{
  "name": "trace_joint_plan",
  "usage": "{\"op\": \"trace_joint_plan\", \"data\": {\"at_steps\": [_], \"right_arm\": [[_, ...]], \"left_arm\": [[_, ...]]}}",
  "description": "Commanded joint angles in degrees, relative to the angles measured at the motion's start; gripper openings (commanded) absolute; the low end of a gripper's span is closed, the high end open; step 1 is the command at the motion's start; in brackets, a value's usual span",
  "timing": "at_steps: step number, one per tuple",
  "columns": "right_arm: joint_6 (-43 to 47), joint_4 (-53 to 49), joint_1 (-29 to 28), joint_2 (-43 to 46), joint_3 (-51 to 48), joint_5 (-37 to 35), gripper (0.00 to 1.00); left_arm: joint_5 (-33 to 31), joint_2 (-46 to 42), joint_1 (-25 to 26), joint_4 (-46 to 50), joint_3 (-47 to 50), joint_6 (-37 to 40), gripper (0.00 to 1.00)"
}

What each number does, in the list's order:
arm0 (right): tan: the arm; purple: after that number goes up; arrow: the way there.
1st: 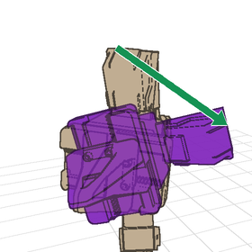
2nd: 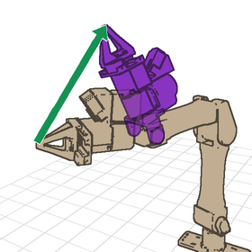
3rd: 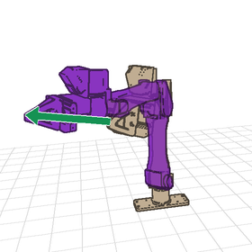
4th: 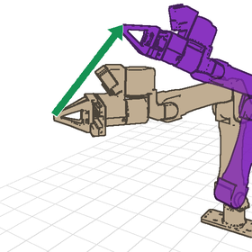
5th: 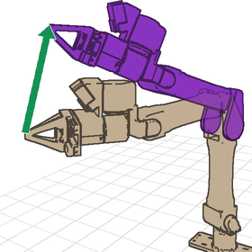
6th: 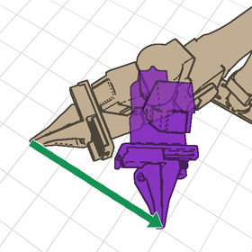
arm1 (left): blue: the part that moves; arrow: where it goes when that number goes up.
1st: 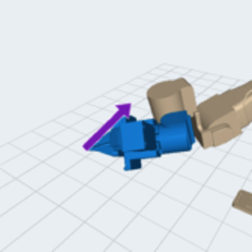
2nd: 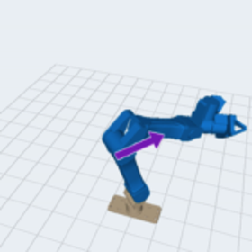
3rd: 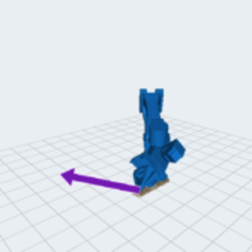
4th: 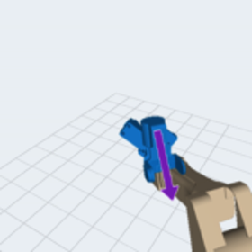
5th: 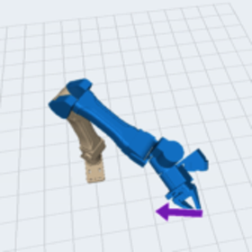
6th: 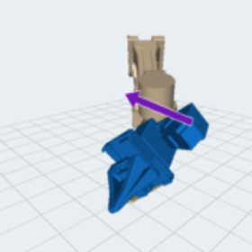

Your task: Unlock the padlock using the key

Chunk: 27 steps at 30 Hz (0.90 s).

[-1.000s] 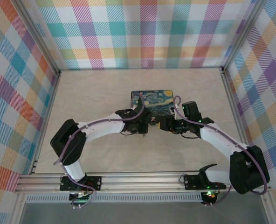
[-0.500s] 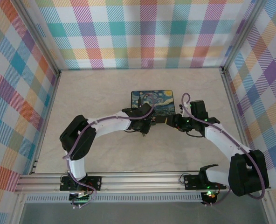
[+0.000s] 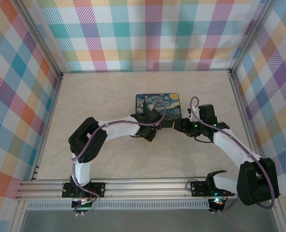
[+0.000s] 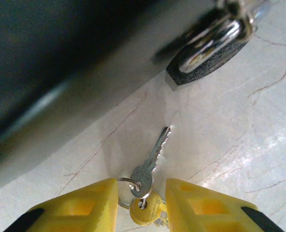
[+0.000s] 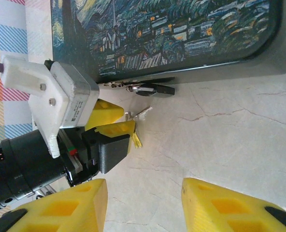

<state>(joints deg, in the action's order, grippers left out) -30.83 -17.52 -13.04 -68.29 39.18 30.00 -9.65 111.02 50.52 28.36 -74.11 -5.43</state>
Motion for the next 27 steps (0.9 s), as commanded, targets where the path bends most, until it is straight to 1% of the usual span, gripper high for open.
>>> {"op": "trace_joint_plan", "data": {"at_steps": [1, 5, 10, 15, 19, 27], "right_arm": [[-0.17, -0.5, 0.62, 0.97, -0.58, 0.86, 0.46], [-0.19, -0.27, 0.73, 0.97, -0.54, 1.31, 0.46], [-0.2, -0.28, 0.75, 1.13, -0.61, 1.78, 0.46], [0.02, -0.85, 0.73, 1.84, -0.73, 1.86, 0.46], [0.72, -1.51, 0.73, 2.24, -0.7, 2.64, 0.46], [2.39, -2.41, 0.73, 3.47, -1.07, 5.81, 0.46]], "left_arm": [[-2.06, 1.6, 1.32, 0.29, -1.31, 2.61, 0.31], [-3.91, 2.59, 1.6, 0.04, -1.11, 3.26, 0.29], [-4.58, 3.54, 1.6, -0.1, -1.17, 3.74, 0.22], [-4.52, 3.63, 1.6, 0.2, -1.2, 3.58, 0.1], [-3.42, 1.57, 1.55, -0.45, -0.43, 2.0, 0.01], [2.44, -4.37, 0.14, -0.2, 0.3, -2.54, 0.0]]}}
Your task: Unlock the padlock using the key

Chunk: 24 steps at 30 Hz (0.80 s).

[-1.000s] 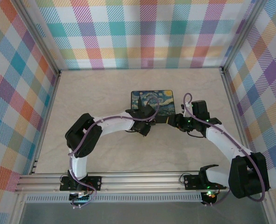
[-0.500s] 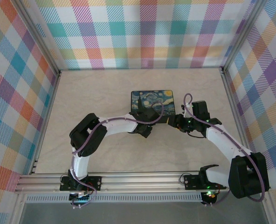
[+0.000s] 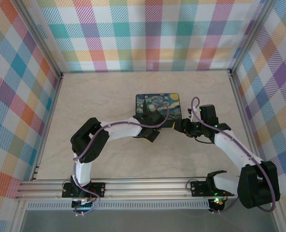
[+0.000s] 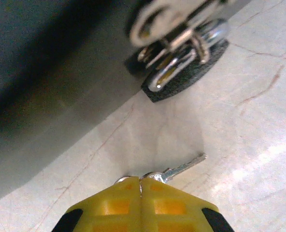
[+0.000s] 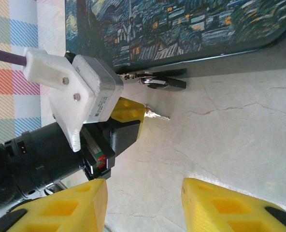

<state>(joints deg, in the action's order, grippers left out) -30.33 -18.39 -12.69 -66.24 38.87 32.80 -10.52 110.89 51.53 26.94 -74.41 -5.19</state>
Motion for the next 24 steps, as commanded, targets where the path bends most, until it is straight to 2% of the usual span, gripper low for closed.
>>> {"op": "trace_joint_plan", "data": {"at_steps": [1, 7, 12, 16, 20, 24], "right_arm": [[2.17, -1.64, 0.38, 1.61, -0.75, 3.82, 0.46], [4.19, -2.55, 0.34, 3.11, -1.17, 8.31, 0.46], [3.0, 1.99, 0.21, 3.46, -3.28, 15.2, 0.46], [-3.56, 12.95, -1.17, 3.77, -5.49, 18.34, 0.46], [-11.05, 26.26, -4.63, 0.74, -6.53, 16.29, 0.44], [-19.06, 37.58, -5.71, -3.21, -7.32, 14.48, 0.43]], "left_arm": [[4.5, -5.22, -1.42, 1.63, 0.68, -3.71, 0.0], [12.3, -11.17, -5.6, 3.42, 1.96, -10.28, 0.0], [19.66, -16.33, -9.39, 4.06, 2.87, -15.73, 0.0], [25.34, -19.41, -12.42, 4.47, 2.19, -20.47, 0.0], [30.49, -21.21, -14.89, 2.59, 2.38, -25.38, 0.0], [33.55, -22.75, -16.0, 0.13, 2.44, -28.47, 0.0]]}}
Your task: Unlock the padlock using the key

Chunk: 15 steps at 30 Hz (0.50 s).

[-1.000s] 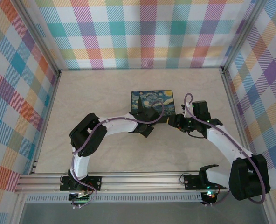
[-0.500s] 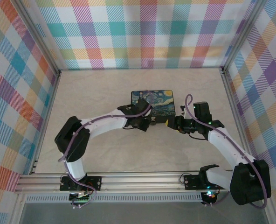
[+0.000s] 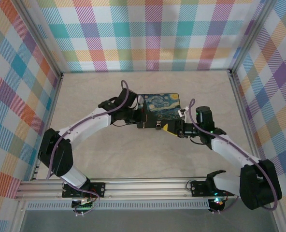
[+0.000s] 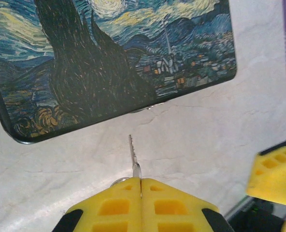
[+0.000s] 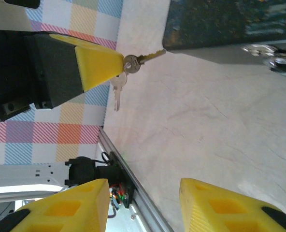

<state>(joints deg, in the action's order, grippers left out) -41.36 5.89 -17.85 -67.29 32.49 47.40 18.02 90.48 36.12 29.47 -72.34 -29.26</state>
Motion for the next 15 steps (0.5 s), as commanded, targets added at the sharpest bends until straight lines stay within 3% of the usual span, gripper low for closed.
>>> {"op": "trace_joint_plan", "data": {"at_steps": [1, 7, 15], "right_arm": [[-9.57, 15.5, -1.05, -2.84, -0.91, -0.69, 0.44], [-19.06, 23.02, -6.41, -7.07, 1.04, -6.67, 0.44], [-31.91, 33.06, -7.8, -7.89, -1.01, -14.82, 0.43]], "left_arm": [[5.66, -2.71, -0.84, -3.15, 0.44, -5.09, 0.0], [8.67, -4.38, -1.51, -6.62, 0.87, -7.58, 0.0], [10.27, -6.47, -2.37, -11.1, 3.58, -10.56, 0.0]]}}
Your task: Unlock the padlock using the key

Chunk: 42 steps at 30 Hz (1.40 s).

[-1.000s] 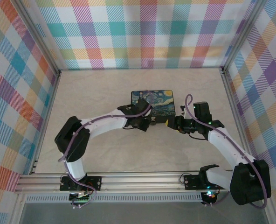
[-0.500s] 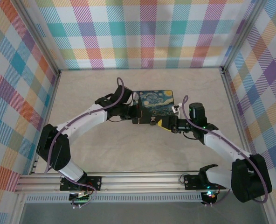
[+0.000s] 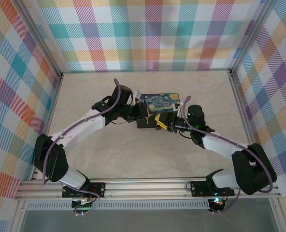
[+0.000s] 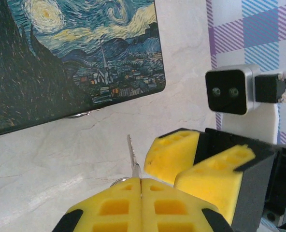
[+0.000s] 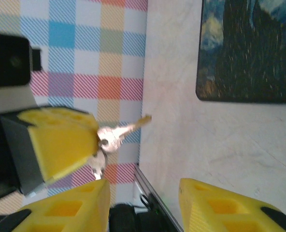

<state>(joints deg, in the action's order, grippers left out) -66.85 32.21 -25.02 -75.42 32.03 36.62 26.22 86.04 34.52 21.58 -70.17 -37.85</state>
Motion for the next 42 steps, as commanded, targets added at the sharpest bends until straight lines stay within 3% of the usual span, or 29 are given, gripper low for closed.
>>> {"op": "trace_joint_plan", "data": {"at_steps": [1, 10, 42], "right_arm": [[-7.07, 6.73, -1.01, 0.5, -0.28, -4.93, 0.43], [-11.11, 4.8, -2.75, 0.58, 2.48, -8.3, 0.41], [-18.92, 13.18, -6.01, -5.61, 5.13, -10.29, 0.35]], "left_arm": [[2.25, -2.19, -0.84, -3.6, 1.65, -2.3, 0.0], [2.96, -2.81, -1.56, -7.64, 3.1, -4.48, 0.0], [3.75, -3.77, -1.83, -10.83, 4.51, -7.31, 0.0]]}}
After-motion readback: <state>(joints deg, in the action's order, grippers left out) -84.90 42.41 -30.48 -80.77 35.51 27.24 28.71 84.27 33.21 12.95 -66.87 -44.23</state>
